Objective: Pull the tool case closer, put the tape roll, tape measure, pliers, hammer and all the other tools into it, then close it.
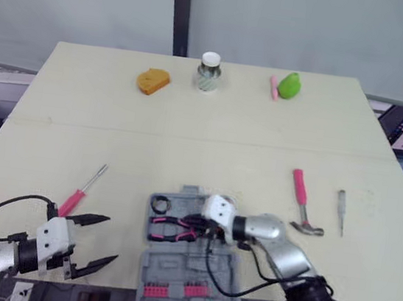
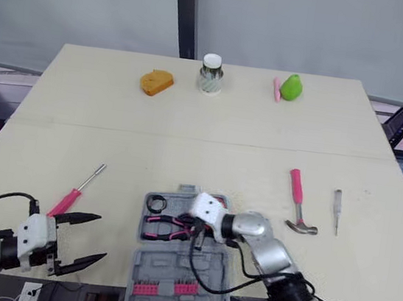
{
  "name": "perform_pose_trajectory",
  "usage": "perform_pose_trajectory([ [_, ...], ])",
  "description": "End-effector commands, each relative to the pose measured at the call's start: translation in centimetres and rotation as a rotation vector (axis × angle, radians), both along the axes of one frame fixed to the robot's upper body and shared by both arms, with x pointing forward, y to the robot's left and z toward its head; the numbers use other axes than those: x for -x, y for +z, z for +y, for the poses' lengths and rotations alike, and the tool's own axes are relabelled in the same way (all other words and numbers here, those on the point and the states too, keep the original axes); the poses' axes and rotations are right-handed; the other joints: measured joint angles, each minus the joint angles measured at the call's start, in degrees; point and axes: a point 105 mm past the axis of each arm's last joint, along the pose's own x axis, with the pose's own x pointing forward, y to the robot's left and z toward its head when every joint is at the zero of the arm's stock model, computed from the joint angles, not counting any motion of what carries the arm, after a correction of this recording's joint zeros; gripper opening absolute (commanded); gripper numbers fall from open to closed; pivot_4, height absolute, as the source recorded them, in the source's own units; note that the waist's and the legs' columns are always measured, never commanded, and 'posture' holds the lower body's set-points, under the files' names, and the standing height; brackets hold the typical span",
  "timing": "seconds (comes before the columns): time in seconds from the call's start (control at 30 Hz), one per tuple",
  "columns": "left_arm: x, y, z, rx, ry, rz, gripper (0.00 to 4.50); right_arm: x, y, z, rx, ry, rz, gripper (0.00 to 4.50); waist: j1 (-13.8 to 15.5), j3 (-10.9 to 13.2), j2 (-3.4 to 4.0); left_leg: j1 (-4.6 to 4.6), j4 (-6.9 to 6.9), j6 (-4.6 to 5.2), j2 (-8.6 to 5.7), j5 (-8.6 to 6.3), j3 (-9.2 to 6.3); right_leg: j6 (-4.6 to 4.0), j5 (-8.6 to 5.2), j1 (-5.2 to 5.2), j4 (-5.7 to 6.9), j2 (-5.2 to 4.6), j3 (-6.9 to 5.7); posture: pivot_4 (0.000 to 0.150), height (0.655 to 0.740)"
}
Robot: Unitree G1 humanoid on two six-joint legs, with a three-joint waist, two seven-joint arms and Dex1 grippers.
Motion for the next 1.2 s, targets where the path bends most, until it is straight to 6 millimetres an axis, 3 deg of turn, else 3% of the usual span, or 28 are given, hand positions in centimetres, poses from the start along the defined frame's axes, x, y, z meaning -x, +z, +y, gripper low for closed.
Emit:
perform_pose_trajectory([
  [0.03, -1.0, 1.0, -0.9, 0.045, -0.007, 0.018, 4.0, 0.7, 4.9, -3.6, -0.098, -0.027, -0.034, 0.0, 0.1, 0.1, 0.16, -0.16, 0.05, 0.02, -0.01, 0.01, -0.01, 0.0, 0.0, -0.06, -0.07, 0.0, -0.02, 0.15, 0.74],
  [0.1, -1.6, 0.4, -1.2, 0.046, -0.001, 0.06, 3.24, 1.3, 4.8, -5.7, -0.05, -0.065, -0.01, 0.0, 0.1, 0.1, 0.16, -0.15, 0.02, 0.02, 0.0, 0.01, -0.01, 0.0, 0.0, -0.08, -0.05, 0.01, -0.05, 0.15, 0.74],
  [0.13, -1.7, -0.1, -1.4, 0.05, -0.001, 0.094, 2.66, 1.7, 4.3, -6.7, -0.011, -0.083, 0.013, 0.0, 0.1, 0.1, 0.15, -0.14, -0.02, 0.02, 0.04, 0.01, -0.02, 0.0, 0.0, -0.08, -0.06, 0.06, -0.09, 0.15, 0.74],
  [0.3, -0.6, -2.8, -3.3, 0.038, -0.058, 0.258, 0.12, 3.0, 0.0, -9.6, 0.242, -0.137, 0.068, 0.0, -0.5, 0.1, 0.13, -0.15, -0.08, 0.05, 0.03, -0.01, 0.14, 0.0, 0.0, -0.12, -0.16, 0.06, -0.05, 0.15, 0.74],
  [0.43, -0.2, -4.2, -4.3, 0.012, -0.079, 0.302, 0.05, 3.0, -2.2, -9.7, 0.333, -0.128, 0.074, 0.0, -0.3, 0.1, 0.12, -0.14, -0.04, 0.05, 0.06, 0.0, 0.18, 0.0, 0.0, -0.12, -0.16, 0.06, -0.04, 0.15, 0.74],
  [0.7, -1.6, -4.4, -6.0, 0.009, -0.075, 0.248, 0.05, 3.9, -2.4, -6.8, 0.286, -0.044, 0.109, 0.0, 0.7, 0.1, 0.11, -0.2, 0.1, 0.04, 0.04, 0.0, 0.11, 0.01, 0.0, -0.1, -0.15, 0.05, -0.04, 0.15, 0.74],
  [0.87, -1.9, -4.0, -7.2, 0.039, -0.088, 0.223, 0.05, 4.3, -2.7, -6.1, 0.287, -0.021, 0.122, 0.0, 1.0, 0.1, 0.11, -0.2, 0.1, 0.04, 0.04, 0.0, 0.11, 0.01, 0.0, -0.11, -0.14, 0.05, -0.04, 0.15, 0.74],
  [1.2, -5.5, -3.1, -7.6, 0.07, -0.015, 0.14, 0.05, 1.0, -2.1, -6.1, 0.272, -0.133, 0.046, 0.0, 1.0, 0.1, 0.11, -0.21, 0.13, 0.04, 0.03, 0.0, 0.1, 0.01, 0.0, -0.11, -0.11, 0.06, -0.06, 0.15, 0.74],
])
